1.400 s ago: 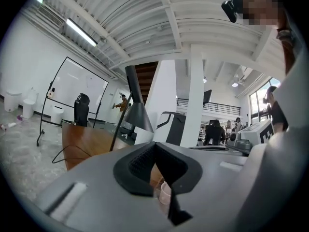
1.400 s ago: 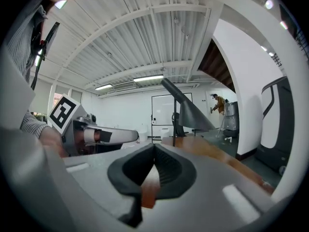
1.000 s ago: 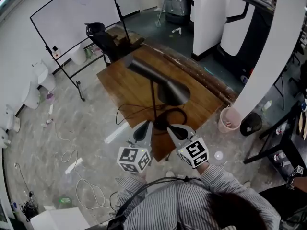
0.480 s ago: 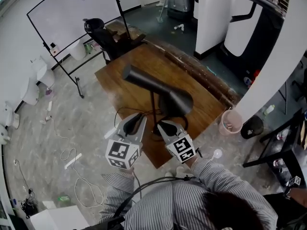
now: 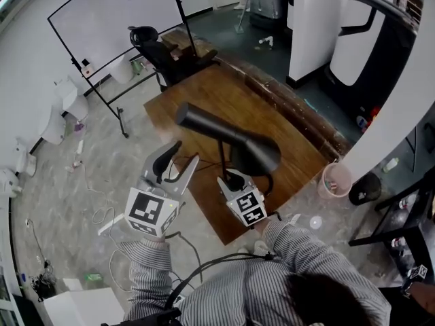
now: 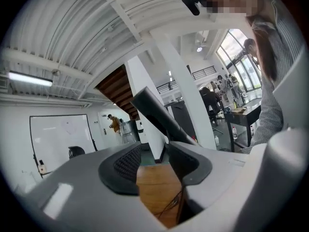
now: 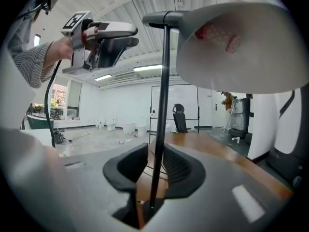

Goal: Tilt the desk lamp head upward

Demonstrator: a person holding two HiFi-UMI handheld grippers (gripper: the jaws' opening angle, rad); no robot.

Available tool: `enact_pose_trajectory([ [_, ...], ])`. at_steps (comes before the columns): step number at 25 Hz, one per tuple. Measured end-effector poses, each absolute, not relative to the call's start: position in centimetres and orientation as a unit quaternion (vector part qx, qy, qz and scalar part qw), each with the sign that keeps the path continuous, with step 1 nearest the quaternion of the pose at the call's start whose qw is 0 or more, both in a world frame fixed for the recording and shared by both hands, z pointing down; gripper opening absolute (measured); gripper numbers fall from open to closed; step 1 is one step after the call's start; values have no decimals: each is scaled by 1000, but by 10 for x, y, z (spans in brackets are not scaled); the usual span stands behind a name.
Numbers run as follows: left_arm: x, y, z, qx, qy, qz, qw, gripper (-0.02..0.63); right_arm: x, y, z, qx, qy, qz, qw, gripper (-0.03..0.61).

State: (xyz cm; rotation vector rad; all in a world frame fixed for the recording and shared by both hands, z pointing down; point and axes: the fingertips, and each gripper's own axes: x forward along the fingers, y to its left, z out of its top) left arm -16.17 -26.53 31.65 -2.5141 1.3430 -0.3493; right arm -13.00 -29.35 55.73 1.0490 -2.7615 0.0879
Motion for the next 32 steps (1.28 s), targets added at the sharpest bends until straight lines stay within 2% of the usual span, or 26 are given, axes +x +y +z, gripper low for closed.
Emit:
enact_pose_trajectory([
  [6, -165, -270, 260, -865, 454, -109, 185, 244, -130, -301, 566, 356, -927, 48, 111, 71],
  [11, -156, -270, 214, -877, 434, -73, 194, 258, -132, -300, 567, 351, -927, 44, 124, 69],
  [15, -144, -283, 201, -894, 412, -54, 169, 265, -133, -300, 566, 350, -927, 41, 128, 69],
  [22, -134, -295, 209, -927, 368, -8, 68, 267, -132, -298, 566, 343, -929, 37, 136, 69],
  [32, -130, -298, 215, -935, 353, -3, 38, 252, -130, -301, 567, 341, -930, 50, 126, 52],
])
